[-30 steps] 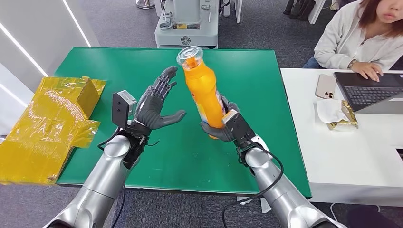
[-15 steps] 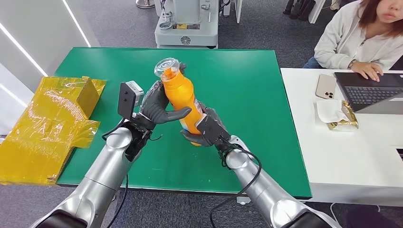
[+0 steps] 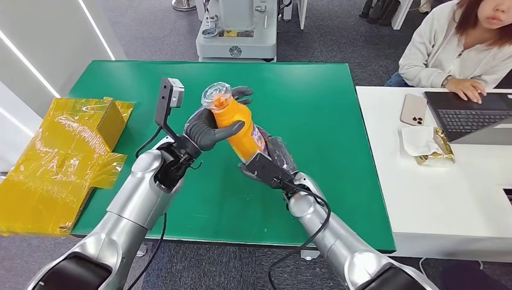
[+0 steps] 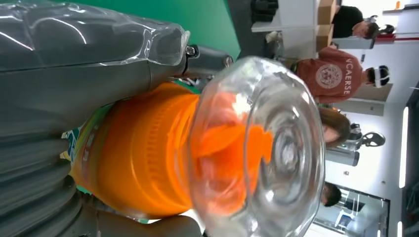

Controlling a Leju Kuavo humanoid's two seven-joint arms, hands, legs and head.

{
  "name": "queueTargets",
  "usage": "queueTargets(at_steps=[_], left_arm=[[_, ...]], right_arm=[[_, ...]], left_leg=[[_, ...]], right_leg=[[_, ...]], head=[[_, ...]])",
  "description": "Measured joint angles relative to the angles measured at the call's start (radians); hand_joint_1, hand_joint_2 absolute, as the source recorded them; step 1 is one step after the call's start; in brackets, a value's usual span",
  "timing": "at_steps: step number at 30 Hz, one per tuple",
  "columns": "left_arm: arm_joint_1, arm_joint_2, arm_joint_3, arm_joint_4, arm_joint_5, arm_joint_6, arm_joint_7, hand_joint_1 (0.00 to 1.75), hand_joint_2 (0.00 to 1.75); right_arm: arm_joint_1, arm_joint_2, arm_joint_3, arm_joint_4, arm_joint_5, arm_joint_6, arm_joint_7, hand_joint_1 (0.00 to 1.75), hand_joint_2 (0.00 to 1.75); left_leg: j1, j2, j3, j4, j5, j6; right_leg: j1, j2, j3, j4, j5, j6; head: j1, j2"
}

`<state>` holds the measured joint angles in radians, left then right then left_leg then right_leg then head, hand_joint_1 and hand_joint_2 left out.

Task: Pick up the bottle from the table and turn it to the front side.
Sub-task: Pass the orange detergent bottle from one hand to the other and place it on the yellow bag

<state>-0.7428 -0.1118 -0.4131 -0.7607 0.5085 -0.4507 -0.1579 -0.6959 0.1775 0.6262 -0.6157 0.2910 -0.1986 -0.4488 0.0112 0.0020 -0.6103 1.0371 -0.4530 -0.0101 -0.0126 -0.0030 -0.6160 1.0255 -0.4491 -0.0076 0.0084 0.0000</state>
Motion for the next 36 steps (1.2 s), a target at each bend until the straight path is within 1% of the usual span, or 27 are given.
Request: queueTargets(at_steps=[6, 10, 14, 18, 22, 25, 29, 33, 36], left_arm=[[-0.017, 0.0, -0.019, 0.03, 0.049, -0.011, 0.02, 1.75, 1.75], [-0.021, -0.002, -0.033, 0.039, 0.035, 0.008, 0.0, 1.75, 1.75], [-0.022, -0.009, -0.061, 0.039, -0.002, 0.05, -0.047, 1.75, 1.75], [-0.023, -0.02, -0.087, 0.037, -0.058, 0.103, -0.108, 1.75, 1.75], [-0.023, -0.029, -0.097, 0.034, -0.096, 0.139, -0.141, 1.75, 1.75], [-0.024, -0.031, -0.098, 0.034, -0.16, 0.193, -0.182, 1.75, 1.75], [-0.03, -0.02, -0.094, 0.037, -0.265, 0.291, -0.255, 1.75, 1.75], [-0.043, -0.003, -0.076, 0.056, -0.315, 0.322, -0.286, 1.75, 1.75], [-0.06, 0.008, -0.071, 0.072, -0.402, 0.389, -0.321, 1.75, 1.75]], right_arm=[[0.01, -0.005, -0.012, -0.006, 0.013, -0.01, -0.001, 1.75, 1.75], [0.017, -0.008, -0.019, -0.011, 0.02, -0.012, -0.002, 1.75, 1.75], [0.023, -0.011, -0.034, -0.02, 0.021, -0.009, -0.006, 0.0, 1.75], [0.032, -0.011, -0.059, -0.041, -0.016, 0.004, -0.029, 0.0, 1.75], [0.042, -0.012, -0.081, -0.068, -0.037, 0.012, -0.047, 0.0, 1.75], [0.064, -0.018, -0.092, -0.115, -0.066, 0.017, -0.066, 0.0, 1.75], [0.137, -0.053, -0.105, -0.261, -0.102, 0.027, -0.087, 0.0, 1.75], [0.215, -0.094, -0.113, -0.421, -0.12, 0.029, -0.089, 0.0, 1.75], [0.269, -0.125, -0.113, -0.53, -0.134, 0.028, -0.097, 0.0, 1.75]], left_leg=[[0.0, 0.001, 0.0, 0.0, 0.0, 0.0], [0.0, 0.001, 0.0, 0.0, 0.0, 0.0], [0.0, 0.001, 0.0, 0.0, 0.0, 0.0], [0.0, 0.001, -0.001, 0.0, 0.0, 0.0], [0.0, 0.001, 0.0, 0.0, 0.0, 0.0], [0.0, 0.001, 0.0, 0.0, 0.0, 0.0], [0.0, 0.001, -0.001, 0.0, 0.0, 0.0], [0.0, 0.001, -0.001, 0.0, 0.0, 0.0], [0.0, 0.001, -0.001, 0.0, 0.0, 0.0]], right_leg=[[0.0, 0.001, -0.001, 0.0, 0.0, 0.0], [0.0, 0.002, -0.001, 0.0, 0.0, 0.0], [0.0, 0.001, -0.001, 0.0, 0.0, 0.0], [0.0, 0.001, -0.001, 0.0, 0.0, 0.0], [0.0, 0.001, -0.001, 0.0, 0.0, 0.0], [0.0, 0.001, -0.001, 0.0, 0.0, 0.0], [0.0, 0.001, -0.001, 0.0, 0.0, 0.0], [0.0, 0.001, -0.001, 0.0, 0.0, 0.0], [0.0, 0.001, -0.001, 0.0, 0.0, 0.0]], head=[[0.0, 0.0], [0.0, 0.0], [0.0, 0.0], [0.0, 0.0], [0.0, 0.0], [0.0, 0.0], [0.0, 0.0], [0.0, 0.0], [0.0, 0.0]])
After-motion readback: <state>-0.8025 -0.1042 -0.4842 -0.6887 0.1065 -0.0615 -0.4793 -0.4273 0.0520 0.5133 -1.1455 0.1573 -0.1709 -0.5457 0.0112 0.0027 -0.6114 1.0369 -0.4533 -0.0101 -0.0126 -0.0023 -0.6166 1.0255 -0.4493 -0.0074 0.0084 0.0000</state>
